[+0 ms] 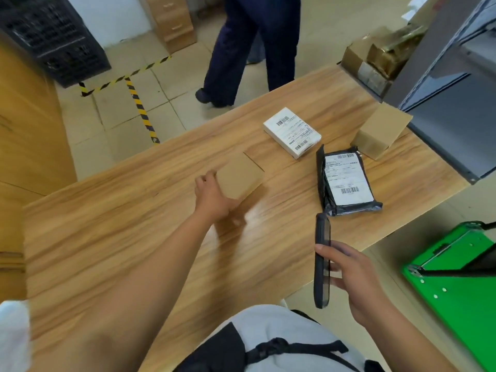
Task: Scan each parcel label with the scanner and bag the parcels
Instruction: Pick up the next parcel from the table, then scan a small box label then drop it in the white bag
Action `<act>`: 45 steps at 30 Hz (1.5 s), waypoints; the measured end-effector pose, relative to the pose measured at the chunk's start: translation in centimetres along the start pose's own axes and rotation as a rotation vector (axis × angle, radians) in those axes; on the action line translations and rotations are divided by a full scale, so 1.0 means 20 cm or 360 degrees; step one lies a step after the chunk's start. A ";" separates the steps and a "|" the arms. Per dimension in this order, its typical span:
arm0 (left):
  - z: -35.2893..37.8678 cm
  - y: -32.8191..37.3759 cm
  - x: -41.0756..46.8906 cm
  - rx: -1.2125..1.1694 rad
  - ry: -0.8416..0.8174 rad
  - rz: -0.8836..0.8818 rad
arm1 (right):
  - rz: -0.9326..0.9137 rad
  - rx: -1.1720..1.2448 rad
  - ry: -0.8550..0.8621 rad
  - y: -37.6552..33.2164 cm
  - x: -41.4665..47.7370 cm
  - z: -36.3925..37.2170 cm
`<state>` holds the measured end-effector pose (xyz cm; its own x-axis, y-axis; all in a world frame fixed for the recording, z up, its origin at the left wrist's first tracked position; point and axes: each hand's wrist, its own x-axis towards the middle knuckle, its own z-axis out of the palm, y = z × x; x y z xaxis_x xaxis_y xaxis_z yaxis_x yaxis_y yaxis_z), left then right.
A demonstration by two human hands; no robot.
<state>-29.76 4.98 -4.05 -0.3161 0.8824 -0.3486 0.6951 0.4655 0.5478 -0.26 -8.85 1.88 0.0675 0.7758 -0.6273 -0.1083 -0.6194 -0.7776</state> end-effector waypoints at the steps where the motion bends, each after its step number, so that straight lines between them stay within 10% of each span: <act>1: -0.01 -0.06 -0.07 -0.0022 0.0029 0.0014 | -0.0001 -0.0019 -0.0049 0.00 0.01 0.02; 18: 0.03 -0.79 -1.02 0.0287 0.0420 0.0021 | 0.0081 -0.0347 -0.0620 0.02 0.05 0.36; 27: 0.07 -0.73 -1.13 -0.0452 0.0647 -0.0335 | 0.0079 -0.0396 -0.0724 0.05 0.00 0.36; 36: -0.20 -0.59 -0.92 -0.0156 -0.0310 -0.0299 | 0.0065 -0.0430 -0.0686 0.04 -0.02 0.25; 45: -0.06 -0.50 -0.96 -0.0788 -0.0162 -0.0430 | 0.0059 -0.0594 -0.0698 -0.06 0.00 0.13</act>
<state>-31.47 -16.48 -2.01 -0.3598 0.7278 -0.5838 0.2054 0.6721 0.7114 -2.61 -7.82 2.99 -0.3558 0.6808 -0.6402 0.2599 -0.5860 -0.7675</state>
